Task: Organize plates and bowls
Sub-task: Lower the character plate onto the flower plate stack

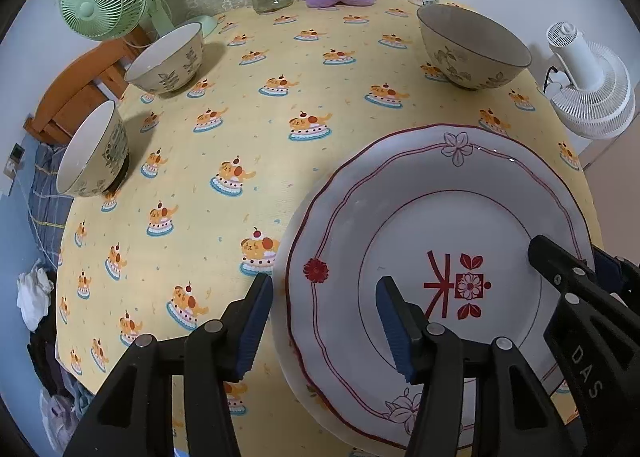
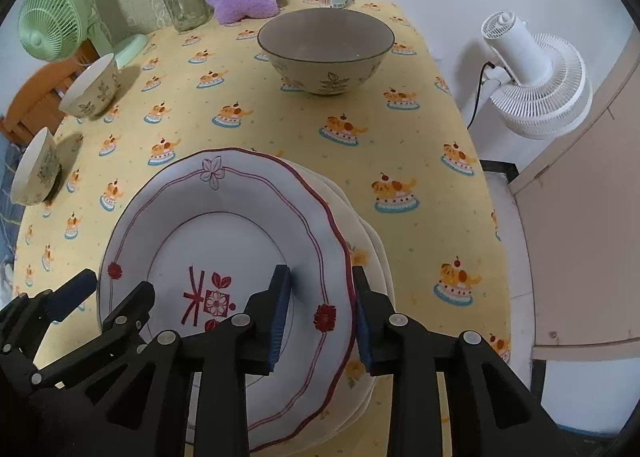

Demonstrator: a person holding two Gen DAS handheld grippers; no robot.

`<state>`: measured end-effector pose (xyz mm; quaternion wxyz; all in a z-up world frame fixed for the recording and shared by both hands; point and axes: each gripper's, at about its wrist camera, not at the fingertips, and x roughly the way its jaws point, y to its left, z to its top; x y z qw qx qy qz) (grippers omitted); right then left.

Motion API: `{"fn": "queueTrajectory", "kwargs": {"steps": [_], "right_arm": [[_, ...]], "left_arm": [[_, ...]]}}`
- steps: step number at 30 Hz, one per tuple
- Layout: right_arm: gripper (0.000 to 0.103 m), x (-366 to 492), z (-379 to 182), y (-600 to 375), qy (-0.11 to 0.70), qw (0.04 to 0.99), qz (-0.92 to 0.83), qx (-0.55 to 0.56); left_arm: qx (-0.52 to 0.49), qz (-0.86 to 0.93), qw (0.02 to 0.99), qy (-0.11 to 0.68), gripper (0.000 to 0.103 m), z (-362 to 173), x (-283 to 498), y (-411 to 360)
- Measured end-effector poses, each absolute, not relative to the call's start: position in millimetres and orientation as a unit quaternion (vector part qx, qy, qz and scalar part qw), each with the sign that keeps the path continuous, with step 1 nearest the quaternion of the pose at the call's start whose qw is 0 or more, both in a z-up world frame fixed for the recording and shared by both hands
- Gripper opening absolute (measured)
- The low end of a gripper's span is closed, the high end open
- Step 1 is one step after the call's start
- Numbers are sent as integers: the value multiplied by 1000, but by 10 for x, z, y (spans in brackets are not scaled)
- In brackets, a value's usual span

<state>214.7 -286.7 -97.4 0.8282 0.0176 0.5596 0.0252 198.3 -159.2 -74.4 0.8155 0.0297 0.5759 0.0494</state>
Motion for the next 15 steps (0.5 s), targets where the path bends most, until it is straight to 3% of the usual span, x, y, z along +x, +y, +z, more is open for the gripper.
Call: {"fn": "queueTrajectory", "kwargs": {"steps": [15], "right_arm": [[33,2092,-992,-2940,568,823,-8,5]], "left_arm": [[38,34,818,573,58,-734,1951,-1730]]}}
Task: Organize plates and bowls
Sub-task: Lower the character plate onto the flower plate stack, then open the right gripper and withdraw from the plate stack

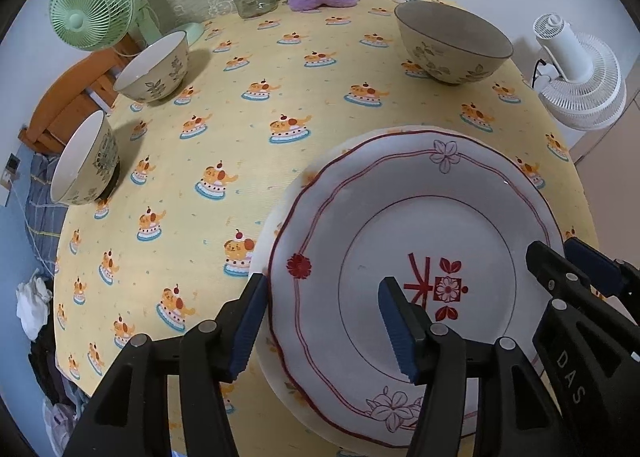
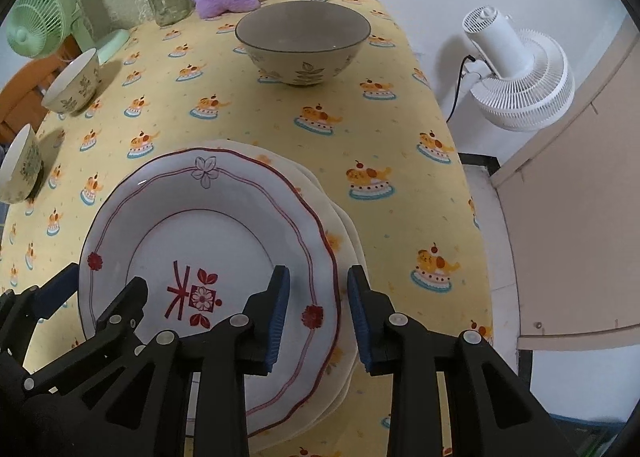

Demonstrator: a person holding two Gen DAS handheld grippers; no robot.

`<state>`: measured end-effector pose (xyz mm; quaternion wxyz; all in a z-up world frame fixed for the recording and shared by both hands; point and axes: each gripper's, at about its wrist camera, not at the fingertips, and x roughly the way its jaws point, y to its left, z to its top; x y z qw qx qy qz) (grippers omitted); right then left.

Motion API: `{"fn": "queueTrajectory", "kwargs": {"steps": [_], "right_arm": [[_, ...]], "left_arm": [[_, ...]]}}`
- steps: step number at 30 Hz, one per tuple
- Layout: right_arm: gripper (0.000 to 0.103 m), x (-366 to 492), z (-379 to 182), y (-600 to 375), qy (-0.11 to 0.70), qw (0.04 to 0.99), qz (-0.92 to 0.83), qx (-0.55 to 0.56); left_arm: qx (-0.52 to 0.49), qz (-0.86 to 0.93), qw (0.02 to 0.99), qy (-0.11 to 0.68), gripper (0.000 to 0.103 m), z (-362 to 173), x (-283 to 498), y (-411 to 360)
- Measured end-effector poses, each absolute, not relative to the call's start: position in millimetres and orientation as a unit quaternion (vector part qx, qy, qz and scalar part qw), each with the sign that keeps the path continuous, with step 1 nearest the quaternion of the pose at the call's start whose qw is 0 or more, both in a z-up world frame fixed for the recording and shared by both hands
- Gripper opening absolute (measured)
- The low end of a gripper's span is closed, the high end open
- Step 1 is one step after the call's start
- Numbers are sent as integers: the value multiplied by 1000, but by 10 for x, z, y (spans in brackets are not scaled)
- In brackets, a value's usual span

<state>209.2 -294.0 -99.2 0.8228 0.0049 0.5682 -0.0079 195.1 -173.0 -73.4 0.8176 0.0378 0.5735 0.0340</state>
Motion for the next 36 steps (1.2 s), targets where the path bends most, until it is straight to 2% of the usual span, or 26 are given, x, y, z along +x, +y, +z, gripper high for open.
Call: {"fn": "queueTrajectory", "kwargs": {"steps": [12,16,36], "right_arm": [[37,2053,-773,-2900,555,831,21,29],[46,2040,-632,-2701,539,841,30,27],[46,1946,-79,-1097,488,871,-7,59]], "left_arm": [[-8,29,833,553,59,-495,1843,-1530],[-24,21,841,540,59,-396,1819,-1317],[-24,-21,881,472,63,59,1852,422]]}}
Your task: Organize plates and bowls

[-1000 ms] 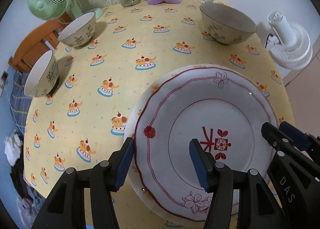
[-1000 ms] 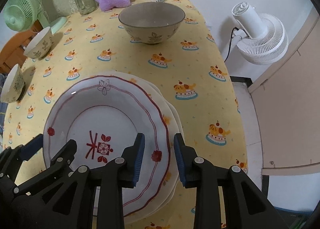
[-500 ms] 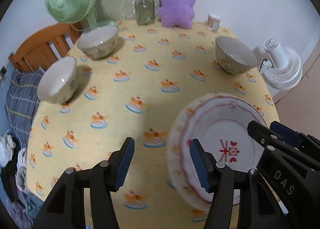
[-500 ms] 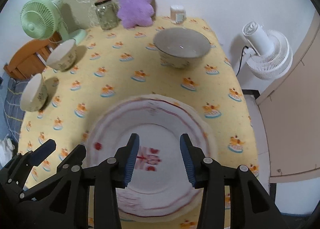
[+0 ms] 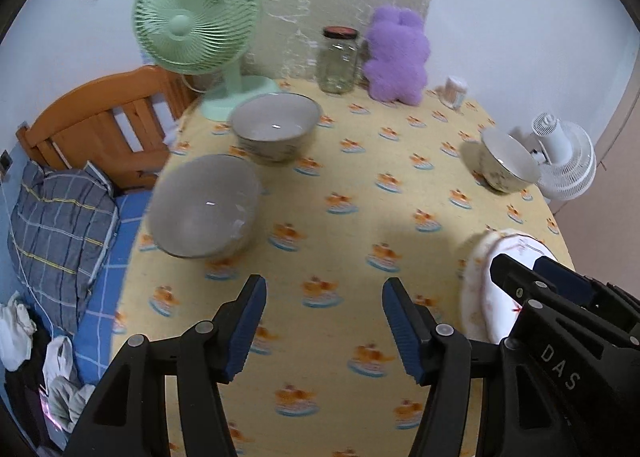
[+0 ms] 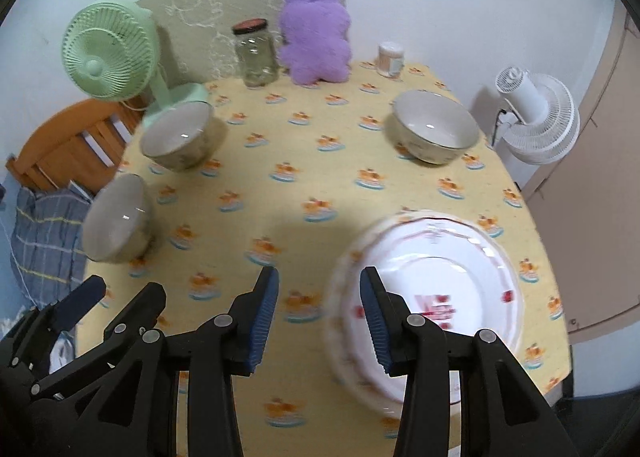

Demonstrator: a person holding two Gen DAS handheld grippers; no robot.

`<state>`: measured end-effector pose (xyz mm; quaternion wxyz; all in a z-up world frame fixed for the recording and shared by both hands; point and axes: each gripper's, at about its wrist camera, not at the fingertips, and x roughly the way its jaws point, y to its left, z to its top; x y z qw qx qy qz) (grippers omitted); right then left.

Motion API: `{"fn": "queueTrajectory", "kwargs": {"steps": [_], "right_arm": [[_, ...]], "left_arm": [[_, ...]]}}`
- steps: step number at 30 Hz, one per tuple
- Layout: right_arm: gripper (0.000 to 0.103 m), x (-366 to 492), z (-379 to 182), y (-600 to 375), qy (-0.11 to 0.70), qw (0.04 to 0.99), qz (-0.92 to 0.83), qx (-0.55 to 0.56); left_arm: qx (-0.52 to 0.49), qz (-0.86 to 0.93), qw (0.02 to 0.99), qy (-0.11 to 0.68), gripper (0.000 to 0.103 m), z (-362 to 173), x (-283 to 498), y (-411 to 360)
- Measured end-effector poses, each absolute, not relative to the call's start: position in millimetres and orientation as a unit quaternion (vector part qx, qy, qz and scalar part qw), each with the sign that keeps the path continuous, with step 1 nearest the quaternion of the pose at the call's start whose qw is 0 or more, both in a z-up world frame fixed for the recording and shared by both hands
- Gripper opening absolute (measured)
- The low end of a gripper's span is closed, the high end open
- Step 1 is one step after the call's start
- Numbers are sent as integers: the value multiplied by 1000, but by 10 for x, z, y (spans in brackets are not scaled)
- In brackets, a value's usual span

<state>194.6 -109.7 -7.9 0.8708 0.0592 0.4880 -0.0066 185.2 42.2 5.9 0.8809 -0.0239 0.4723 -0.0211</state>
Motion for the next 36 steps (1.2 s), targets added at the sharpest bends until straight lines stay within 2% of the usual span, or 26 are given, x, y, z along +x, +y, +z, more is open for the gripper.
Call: {"fn": "queueTrajectory", "kwargs": {"steps": [12,24,28,32,34,36], "right_arm": [[51,2216,70,-298,475,876,18,81],[51,2846,-117,356,482,868,85,79],[51,3038,-297,476,491,866,65,71],[50,3183,-457,545,505,858,58,68],[44,3244,-537,597,514,853,62,68],[41,3283,-604,656,520,849,65,63]], "left_arm": [[-21,16,892,451,70,146,2071,1237],[-12,27,891,453,71,-157,2628,1697],[-16,28,887,461,69,-307,2804,1773],[-28,23,878,478,63,-493,2953,1832],[-25,23,875,482,62,-557,2988,1834],[-19,21,873,487,55,-622,3011,1831]]}}
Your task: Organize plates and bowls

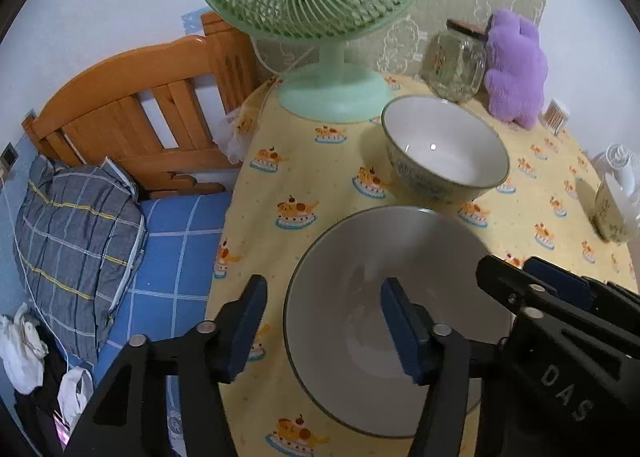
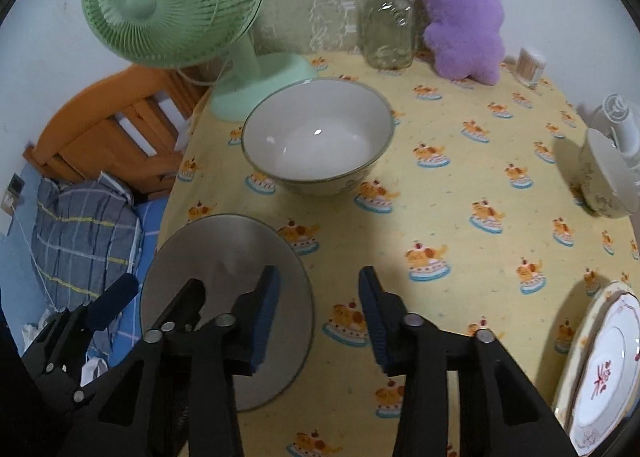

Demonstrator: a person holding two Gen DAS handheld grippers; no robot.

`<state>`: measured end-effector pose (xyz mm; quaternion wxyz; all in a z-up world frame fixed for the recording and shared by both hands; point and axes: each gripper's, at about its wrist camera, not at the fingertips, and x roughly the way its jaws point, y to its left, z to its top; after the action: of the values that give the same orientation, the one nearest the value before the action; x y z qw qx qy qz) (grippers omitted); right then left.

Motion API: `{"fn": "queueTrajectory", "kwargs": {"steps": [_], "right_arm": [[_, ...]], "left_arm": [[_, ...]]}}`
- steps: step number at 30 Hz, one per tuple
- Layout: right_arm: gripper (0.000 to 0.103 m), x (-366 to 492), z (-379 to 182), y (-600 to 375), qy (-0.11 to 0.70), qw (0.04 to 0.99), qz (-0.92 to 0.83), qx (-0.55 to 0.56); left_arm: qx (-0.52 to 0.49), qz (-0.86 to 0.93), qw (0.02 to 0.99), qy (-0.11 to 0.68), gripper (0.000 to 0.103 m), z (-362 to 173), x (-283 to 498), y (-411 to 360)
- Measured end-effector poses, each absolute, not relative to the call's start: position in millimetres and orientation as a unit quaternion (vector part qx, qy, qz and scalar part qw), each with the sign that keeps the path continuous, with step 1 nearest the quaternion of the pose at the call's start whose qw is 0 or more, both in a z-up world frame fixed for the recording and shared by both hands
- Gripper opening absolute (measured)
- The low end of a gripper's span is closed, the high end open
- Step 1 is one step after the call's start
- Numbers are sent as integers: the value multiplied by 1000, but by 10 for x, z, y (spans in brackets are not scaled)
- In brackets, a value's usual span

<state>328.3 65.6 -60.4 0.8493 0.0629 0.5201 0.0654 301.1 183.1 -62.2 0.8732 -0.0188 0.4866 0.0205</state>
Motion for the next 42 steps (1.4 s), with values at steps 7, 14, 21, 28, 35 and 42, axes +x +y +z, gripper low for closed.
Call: {"fn": "queueTrajectory", "kwargs": {"steps": [7,14,21,28,35,42], "right_arm": [[25,3359,-748,856,532,843,68,38],[25,3340,-743,841,540,838,62,47],[25,3169,-677,755,546,834,59,48],[25,2874,-625,459,556,827,44,62],[25,2547,-576,77,558,827,25,67],[25,2273,-529,-280,559,826,14,76]], "left_arm": [[-17,21,863,505,36,-747,3082,1836],[-22,22,856,516,35,-725,3054,1832],[-31,13,849,527,35,-685,2900,1758],[-24,-8,845,534,34,-620,2631,1446],[-20,-24,844,536,34,-564,2393,1103],[-12,-35,843,536,34,-515,2168,732]]}}
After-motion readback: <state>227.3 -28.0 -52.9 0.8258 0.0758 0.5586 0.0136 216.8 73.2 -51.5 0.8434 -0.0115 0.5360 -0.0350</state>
